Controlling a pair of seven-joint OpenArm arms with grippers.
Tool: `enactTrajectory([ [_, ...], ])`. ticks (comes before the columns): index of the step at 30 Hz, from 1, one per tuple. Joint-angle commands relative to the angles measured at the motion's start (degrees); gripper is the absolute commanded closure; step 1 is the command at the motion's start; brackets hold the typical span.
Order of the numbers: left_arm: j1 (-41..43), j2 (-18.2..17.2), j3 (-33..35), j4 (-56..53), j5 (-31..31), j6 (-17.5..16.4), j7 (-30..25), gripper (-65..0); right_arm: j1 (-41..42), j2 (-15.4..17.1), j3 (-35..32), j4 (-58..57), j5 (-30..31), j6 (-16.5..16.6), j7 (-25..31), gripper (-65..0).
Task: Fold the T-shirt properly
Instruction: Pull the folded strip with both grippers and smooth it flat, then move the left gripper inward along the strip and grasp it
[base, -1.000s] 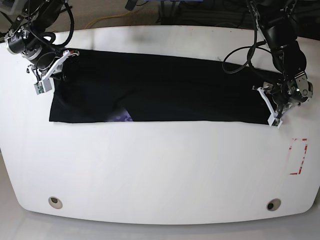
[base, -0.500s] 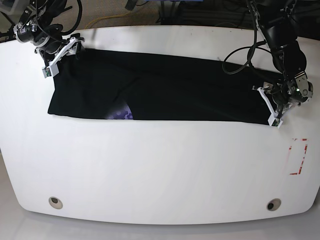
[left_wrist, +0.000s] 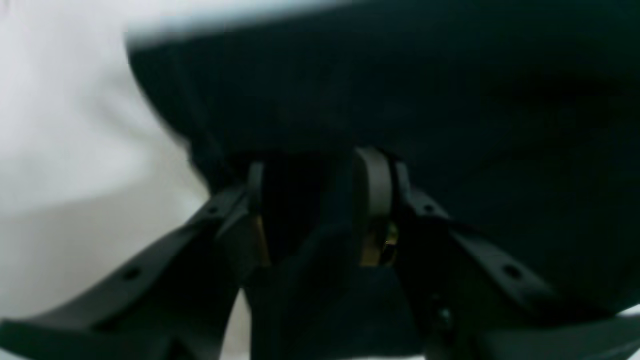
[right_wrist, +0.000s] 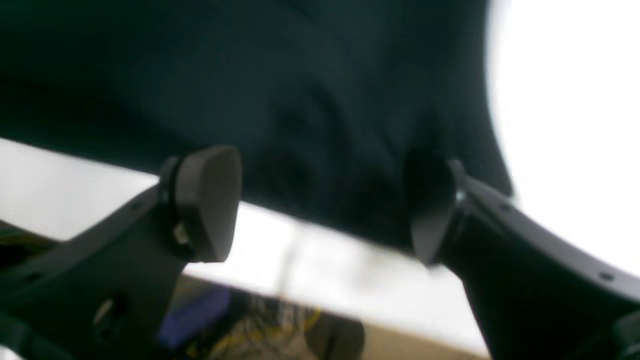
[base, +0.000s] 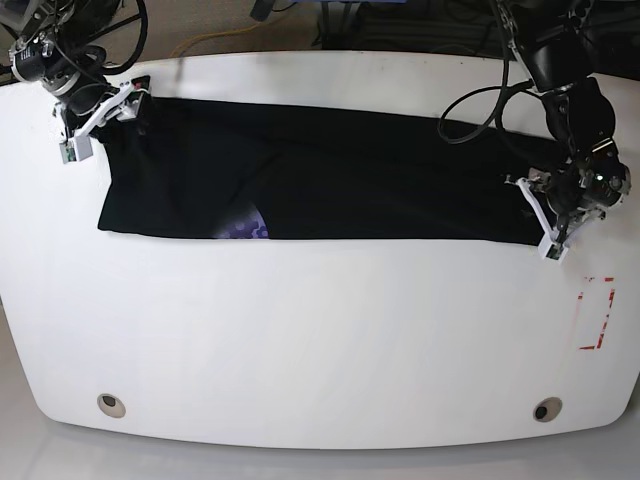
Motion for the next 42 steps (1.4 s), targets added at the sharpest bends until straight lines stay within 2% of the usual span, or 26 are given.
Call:
enactTrajectory([
  [1,-0.98,-0.93,-0.22,2.18,-2.49,-0.03,-0.66,-20.4,1.43,0.72,-1.51,-0.01,1.25,0.08,1.15,-46.8],
  [4,-0.54,-1.02,-0.39,4.21,-6.18,-0.03,1.37,-20.7,4.15,0.80,-5.20,-6.95,-0.25,0.08,1.32,-37.1],
  [6,-0.46,-1.02,-1.27,5.79,-8.46,-0.03,4.00,-24.3,6.00,0.89,-6.78,-11.96,-3.85,0.08,1.85,-32.5],
  [10,-0.46,-1.02,-7.42,7.28,-13.39,-0.03,7.52,-39.4,7.76,0.89,-8.72,-17.33,-11.41,0.08,5.02,-33.3],
  [12,-0.46,-1.02,-10.41,7.20,-16.20,-0.03,8.40,-45.4,7.93,0.98,-10.47,-19.61,-14.75,0.08,6.42,-34.7],
  [13,-0.46,-1.02,-11.64,7.02,-16.99,-0.03,8.66,-46.3,7.93,1.07,-11.09,-20.49,-15.72,0.08,7.04,-35.0],
  [18,-0.54,-1.11,-14.19,3.68,-16.99,-0.03,8.93,-45.7,7.93,1.16,-11.35,-22.51,-16.16,0.08,8.45,-35.4],
  [23,-0.54,-3.13,-16.39,-3.79,-16.99,-0.03,8.57,-45.7,7.93,0.98,-11.35,-22.51,-16.16,0.08,8.53,-35.4],
  [26,-0.19,-3.92,-17.71,-5.90,-16.99,-0.03,6.20,-45.6,7.93,0.89,-11.35,-22.51,-16.16,0.08,8.53,-35.2],
  [31,0.77,-5.86,-17.36,-10.12,-16.99,-0.03,2.86,-45.7,7.93,0.89,-11.35,-22.34,-16.16,0.08,8.53,-35.2],
  [36,0.77,-5.94,-13.84,-15.57,-16.99,-0.03,-0.57,-45.4,7.93,0.89,-11.35,-22.25,-16.07,0.08,8.53,-35.2],
  [42,0.77,-5.59,-11.82,-17.24,-17.26,-0.03,-0.74,-44.9,7.93,0.80,-11.35,-22.25,-16.07,0.08,8.53,-35.0],
])
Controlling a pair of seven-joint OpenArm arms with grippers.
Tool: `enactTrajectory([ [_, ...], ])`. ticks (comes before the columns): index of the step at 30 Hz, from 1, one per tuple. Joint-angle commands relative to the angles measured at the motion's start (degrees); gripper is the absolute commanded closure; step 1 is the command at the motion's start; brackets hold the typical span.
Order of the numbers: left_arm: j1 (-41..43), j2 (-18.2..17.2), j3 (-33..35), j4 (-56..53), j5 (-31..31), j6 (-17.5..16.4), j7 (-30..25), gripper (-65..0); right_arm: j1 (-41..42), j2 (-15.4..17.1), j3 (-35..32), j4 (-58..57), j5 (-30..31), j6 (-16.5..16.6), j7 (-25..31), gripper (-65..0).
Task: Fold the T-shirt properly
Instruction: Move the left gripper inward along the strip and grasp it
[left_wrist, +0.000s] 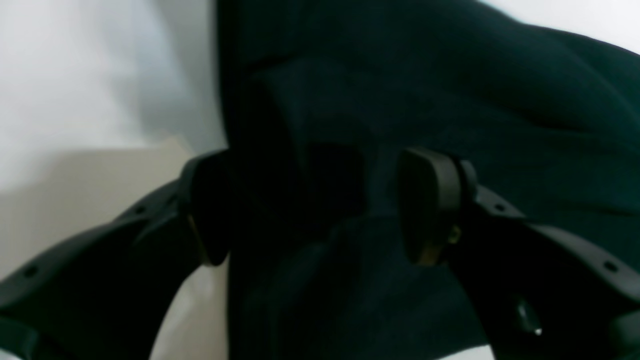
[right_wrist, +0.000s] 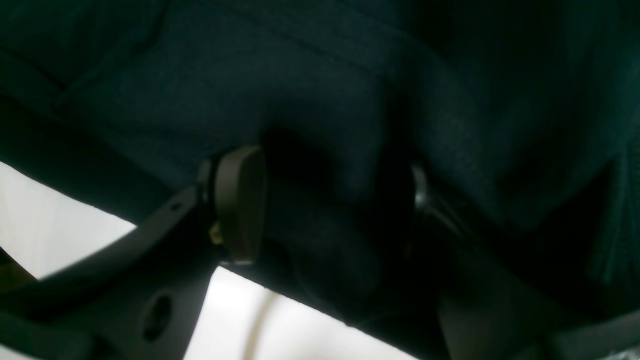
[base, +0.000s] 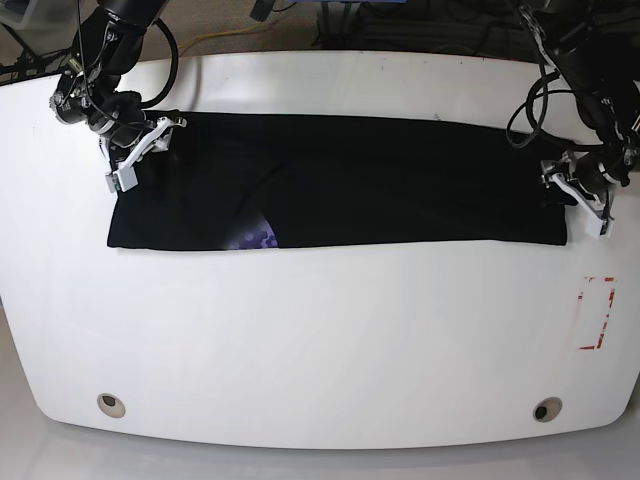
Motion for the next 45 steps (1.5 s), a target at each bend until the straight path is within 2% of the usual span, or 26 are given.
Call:
enactTrajectory([
  [1,0.01,-0.54,0.53,0.11,0.71,-0.03,1.40,-42.6,-0.33,0.30,0.06,0.15,-2.26,-0.51,-2.94,-35.0],
  [3,0.01,-0.54,0.53,0.02,0.71,-0.03,1.40,-33.2,-0.33,0.30,0.06,0.15,-2.26,-0.51,-2.94,-35.0],
  [7,0.10,-0.37,0.53,0.11,0.71,-0.03,1.57,-2.6,-0.33,0.30,0.14,0.15,-2.26,-0.51,-2.94,-34.9],
  [8,0.10,-0.37,0.44,0.20,0.71,-0.03,1.57,0.0,-0.33,0.30,0.14,0.15,-2.26,-0.51,-2.94,-34.9],
  [11,0.10,-0.37,0.35,1.08,0.62,-0.03,2.98,-0.6,-0.24,0.30,0.14,0.15,-2.26,-0.51,-2.85,-34.9],
  [14,0.62,0.25,0.71,6.62,0.62,-0.03,4.91,-0.4,-0.24,0.30,0.14,0.15,-2.26,-0.51,-2.85,-34.9],
  [19,2.30,4.56,1.41,20.77,0.62,-0.03,9.75,-0.6,-0.24,0.30,0.14,0.15,-2.26,-0.51,-2.85,-34.9],
  [24,3.09,9.57,8.97,34.13,0.62,-0.03,15.81,-0.7,0.64,0.21,0.06,0.15,-2.26,-0.51,-2.85,-34.9],
  [27,3.09,13.00,13.72,37.74,0.71,-0.03,17.22,-0.8,0.90,0.21,0.06,0.15,-2.26,-0.51,-2.85,-34.9],
  [34,2.56,19.15,23.92,35.01,1.06,-0.03,17.05,-0.8,1.87,0.21,0.06,0.15,-2.26,-0.51,-2.85,-34.9],
  [37,0.89,20.47,26.82,31.41,1.06,-0.03,16.43,-1.0,2.40,0.21,0.06,0.15,-2.26,-0.51,-2.85,-34.9],
  [43,0.27,22.31,28.05,25.78,0.97,-0.03,11.16,-1.0,2.57,0.21,0.06,0.15,-2.26,-0.51,-2.94,-34.9],
  [45,0.10,22.40,28.13,24.46,0.89,-0.03,10.89,-1.4,2.57,0.21,0.06,0.15,-2.26,-0.51,-2.94,-34.9],
])
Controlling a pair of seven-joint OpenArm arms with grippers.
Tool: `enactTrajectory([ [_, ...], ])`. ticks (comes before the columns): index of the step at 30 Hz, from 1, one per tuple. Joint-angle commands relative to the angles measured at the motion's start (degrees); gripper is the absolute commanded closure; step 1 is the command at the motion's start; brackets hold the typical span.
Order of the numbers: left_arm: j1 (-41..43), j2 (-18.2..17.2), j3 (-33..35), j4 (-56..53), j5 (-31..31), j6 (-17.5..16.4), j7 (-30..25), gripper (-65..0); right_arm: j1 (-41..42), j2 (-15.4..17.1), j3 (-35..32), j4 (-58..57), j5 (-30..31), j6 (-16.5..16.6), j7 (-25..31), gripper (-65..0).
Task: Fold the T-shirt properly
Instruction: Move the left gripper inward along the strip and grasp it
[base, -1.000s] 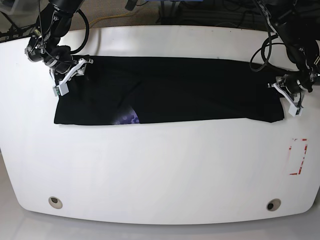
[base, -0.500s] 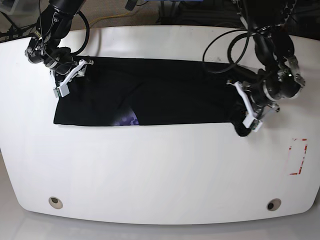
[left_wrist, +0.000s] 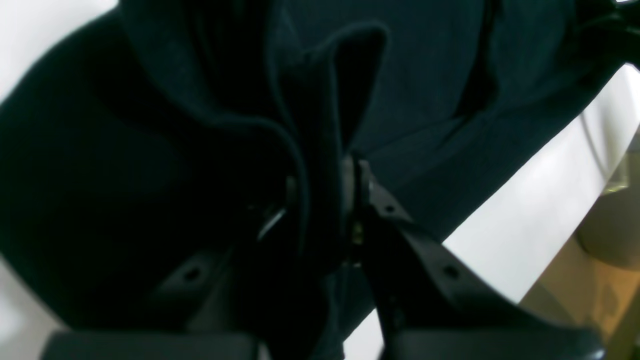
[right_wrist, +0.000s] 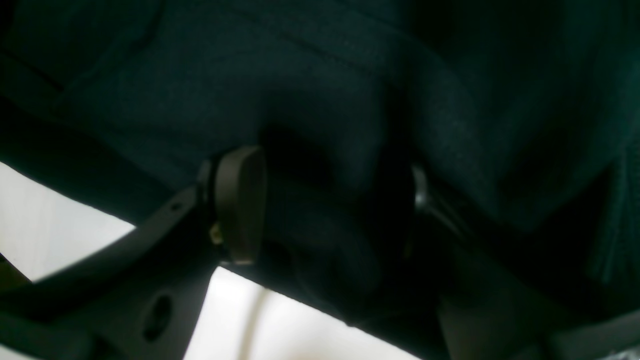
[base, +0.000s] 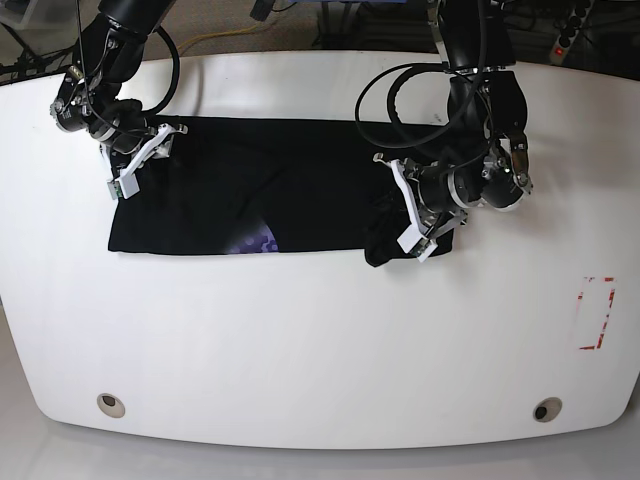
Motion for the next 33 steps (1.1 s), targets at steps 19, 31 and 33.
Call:
enactTrajectory([
  [19,-2.34,0.72,18.69,12.82,-5.76,12.27,-0.45,-36.0,0.17,0.52,-0.14,0.29,-1.38,-0.47,-1.21,-34.9],
  [31,-0.14,-7.81,4.88,11.58,-0.31,12.27,-1.06,-31.8,0.34,0.52,2.50,12.33,4.42,-0.47,-4.91,-35.5],
  [33,0.74,-9.12,2.60,8.77,-0.22,12.27,-2.82,-24.0,2.01,0.69,5.40,12.86,8.64,-0.47,-6.40,-36.6],
])
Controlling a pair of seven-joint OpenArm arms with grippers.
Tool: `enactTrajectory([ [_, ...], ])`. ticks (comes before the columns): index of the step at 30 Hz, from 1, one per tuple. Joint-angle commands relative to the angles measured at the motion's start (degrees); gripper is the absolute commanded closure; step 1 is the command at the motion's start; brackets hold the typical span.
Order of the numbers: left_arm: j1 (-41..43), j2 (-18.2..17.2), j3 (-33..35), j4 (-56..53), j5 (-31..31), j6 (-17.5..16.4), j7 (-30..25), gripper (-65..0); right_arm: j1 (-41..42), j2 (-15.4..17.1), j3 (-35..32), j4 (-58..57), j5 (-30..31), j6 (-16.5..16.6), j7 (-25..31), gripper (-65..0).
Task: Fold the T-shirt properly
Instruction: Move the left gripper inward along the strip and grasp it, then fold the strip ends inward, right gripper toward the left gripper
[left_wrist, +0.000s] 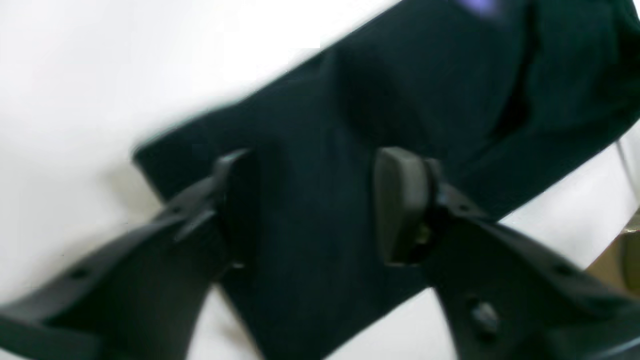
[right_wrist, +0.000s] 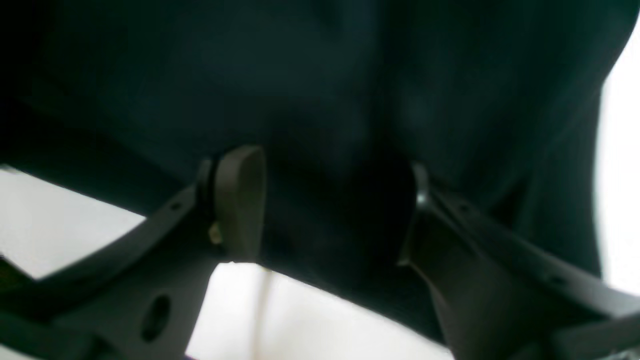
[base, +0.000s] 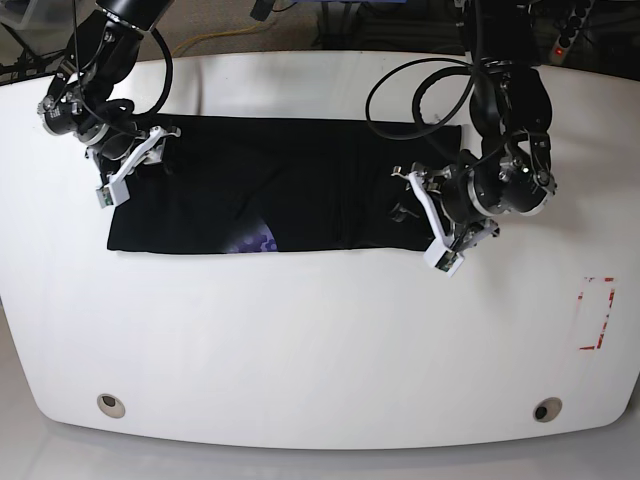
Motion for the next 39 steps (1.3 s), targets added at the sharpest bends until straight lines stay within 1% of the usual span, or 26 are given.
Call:
enactTrajectory([
  [1,0.07,-1.32,-1.36,-2.19,-0.68,-0.23,-3.11,-19.3,2.32,1.15,2.58,0.77,2.77,-0.07,-0.96,-39.2],
  [2,0.51,-1.41,-1.63,-3.51,-0.68,-0.23,-4.17,-15.6,2.94,1.24,3.64,0.06,3.47,-0.07,-1.67,-42.0],
  [3,0.95,-1.50,-1.71,-5.44,-0.59,-0.23,-6.01,-10.7,3.82,1.33,5.66,-1.25,3.65,-0.07,-2.63,-47.2],
  [4,1.03,-1.94,-1.71,-6.85,-0.42,-0.23,-7.42,-7.6,4.70,1.77,7.16,-2.31,3.65,-0.07,-2.90,-51.4],
  [5,1.30,-2.55,-1.63,-7.99,-0.07,-0.23,-8.56,-5.7,5.84,2.65,8.47,-3.72,3.65,-0.07,-2.98,-56.1],
  [7,1.74,-2.99,-1.63,-10.01,0.28,-0.23,-9.35,-5.3,7.77,4.32,10.23,-8.02,2.94,-0.07,-2.98,-63.3],
  [9,1.82,-3.17,-1.63,-10.80,0.28,-0.23,-9.35,-5.3,9.27,5.90,10.85,-12.24,2.59,-0.07,-2.90,-63.4],
  [10,1.91,-3.17,-1.71,-10.98,0.28,-0.23,-9.35,-5.3,10.50,7.40,11.38,-15.41,2.59,-0.07,-2.63,-61.7],
  [14,3.06,-3.35,-1.80,-11.33,0.28,-0.23,-9.35,-5.3,12.52,10.91,11.64,-25.08,2.94,-0.07,-0.96,-57.2],
  [17,3.67,-4.31,-1.80,-11.07,0.28,-0.23,-9.35,-5.3,12.79,12.14,11.55,-29.39,3.03,-0.07,0.27,-56.9],
  [19,3.85,-4.66,-1.80,-11.07,0.20,-0.23,-9.35,-5.4,12.79,12.06,11.20,-29.91,2.68,-0.07,1.15,-56.9],
  [23,3.85,-4.84,-1.80,-11.15,0.20,-0.23,-9.35,-5.4,11.99,11.00,7.16,-30.88,2.59,-0.07,3.78,-56.4],
  [26,3.67,-4.66,-1.80,-11.15,0.20,-0.23,-9.35,-5.4,9.80,10.39,4.78,-30.88,2.68,-0.07,4.93,-56.3],
  [30,3.58,-4.66,-1.80,-11.33,0.20,-0.23,-9.35,-5.4,9.09,7.48,2.23,-30.62,2.59,-0.07,5.37,-55.6],
  [31,3.58,-4.66,-1.80,-11.33,0.20,-0.23,-9.35,-5.4,9.01,6.87,2.14,-30.62,2.59,-0.07,5.37,-53.4],
  [33,3.50,-4.58,-1.80,-11.33,0.20,-0.23,-9.35,-5.4,9.01,6.34,2.14,-30.62,2.59,-0.07,5.37,-44.2],
  [34,3.50,-4.58,-1.80,-11.33,0.20,-0.23,-9.35,-5.4,9.01,6.34,2.06,-30.62,2.59,-0.07,5.37,-38.2],
  [35,3.50,-4.58,-1.71,-11.33,0.28,-0.05,-9.35,-5.4,9.01,6.34,2.06,-30.62,2.59,-0.07,5.37,-28.5],
  [37,3.50,-4.49,-1.71,-11.42,0.28,0.03,-9.35,-5.4,9.18,6.34,2.06,-30.62,2.59,-0.07,5.37,-16.0],
  [38,3.50,-4.49,-1.63,-11.42,0.28,0.12,-9.35,-5.6,9.18,6.34,1.97,-30.53,2.68,-0.07,5.37,-7.9],
  [39,3.50,-4.40,-1.63,-11.51,0.28,0.12,-9.35,-5.6,9.27,6.52,1.97,-30.18,2.68,-0.07,5.28,-3.0],
])
